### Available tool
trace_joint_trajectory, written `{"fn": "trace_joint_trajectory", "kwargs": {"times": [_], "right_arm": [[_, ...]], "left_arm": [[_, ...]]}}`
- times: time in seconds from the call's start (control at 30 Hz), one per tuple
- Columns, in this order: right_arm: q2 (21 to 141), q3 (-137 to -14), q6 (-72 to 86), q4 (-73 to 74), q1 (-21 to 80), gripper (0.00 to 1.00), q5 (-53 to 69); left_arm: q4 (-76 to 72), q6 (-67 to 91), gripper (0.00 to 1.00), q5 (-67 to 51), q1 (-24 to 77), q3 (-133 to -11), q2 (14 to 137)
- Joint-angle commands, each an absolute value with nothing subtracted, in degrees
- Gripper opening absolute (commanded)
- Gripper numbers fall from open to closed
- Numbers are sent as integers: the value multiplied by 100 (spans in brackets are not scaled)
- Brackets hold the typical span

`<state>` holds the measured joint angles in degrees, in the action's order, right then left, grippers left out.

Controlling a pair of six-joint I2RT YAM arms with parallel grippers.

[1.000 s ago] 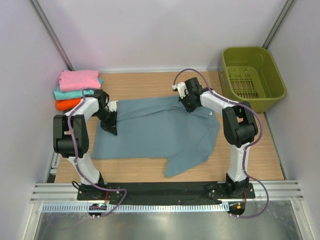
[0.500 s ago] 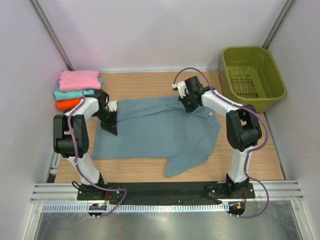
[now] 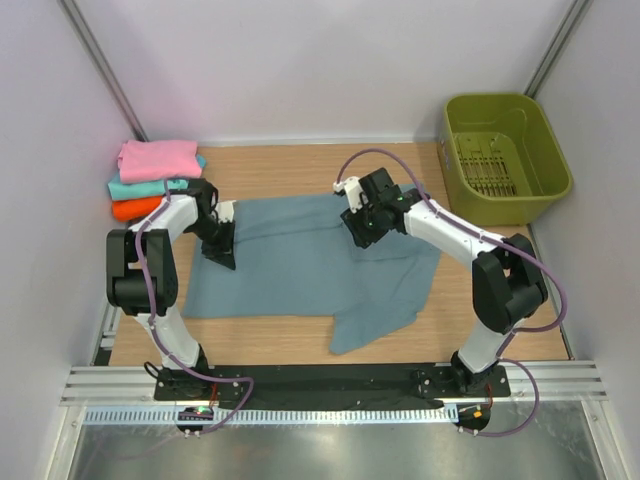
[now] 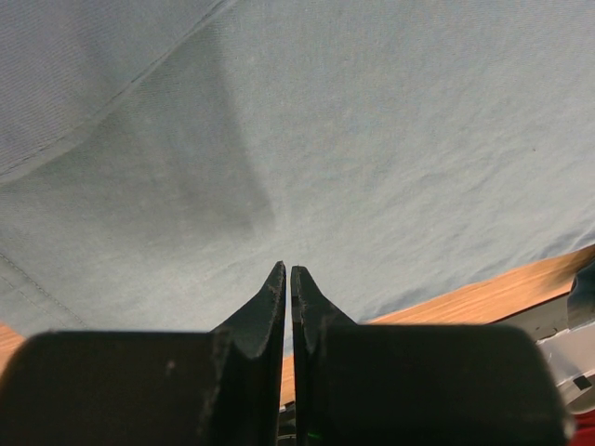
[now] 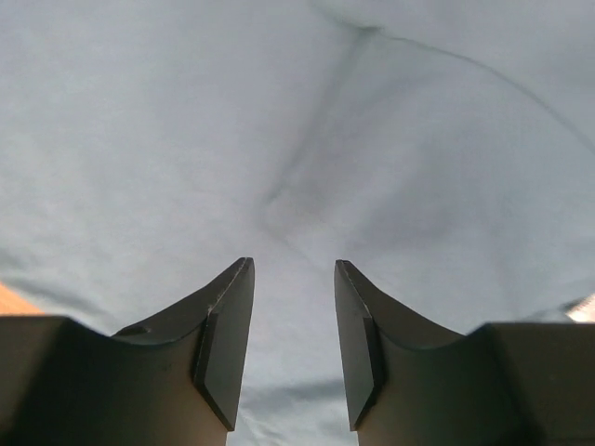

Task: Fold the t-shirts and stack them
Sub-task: Fold the tshirt

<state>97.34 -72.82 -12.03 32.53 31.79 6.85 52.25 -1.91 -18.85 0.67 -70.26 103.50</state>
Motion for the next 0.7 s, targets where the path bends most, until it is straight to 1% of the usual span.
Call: {"fn": "trace_joint_trajectory", "kwargs": {"times": [0.0,0.1,0.17,0.27,0.37,0.57,0.67], "right_arm": [[9905,-7795,-1090,3015,2577,46,439],[10221,-8155,-985,2874,2014,46,430],[10484,-8419,-958,2795,1672,46,483],[10739,-8718,-1002,2760,1434,45,597],[11056,-8938,-914,2769,1310,45,764],[11548,-9175,-747,2769,1125,45,932],[11794,-9298,-712,2733,941,45,940]], "left_arm": [[5186,-220,4,-1872,62,-7224,10169],[5168,-228,4,-1793,35,-7505,10213],[5264,-255,4,-1758,26,-7918,10405],[5405,-290,4,-1653,26,-8566,10660],[5537,-299,4,-1521,-149,-9164,11212],[5757,-149,4,-1275,-237,-9904,11829],[5792,-202,4,-1073,-237,-10080,12111]]}}
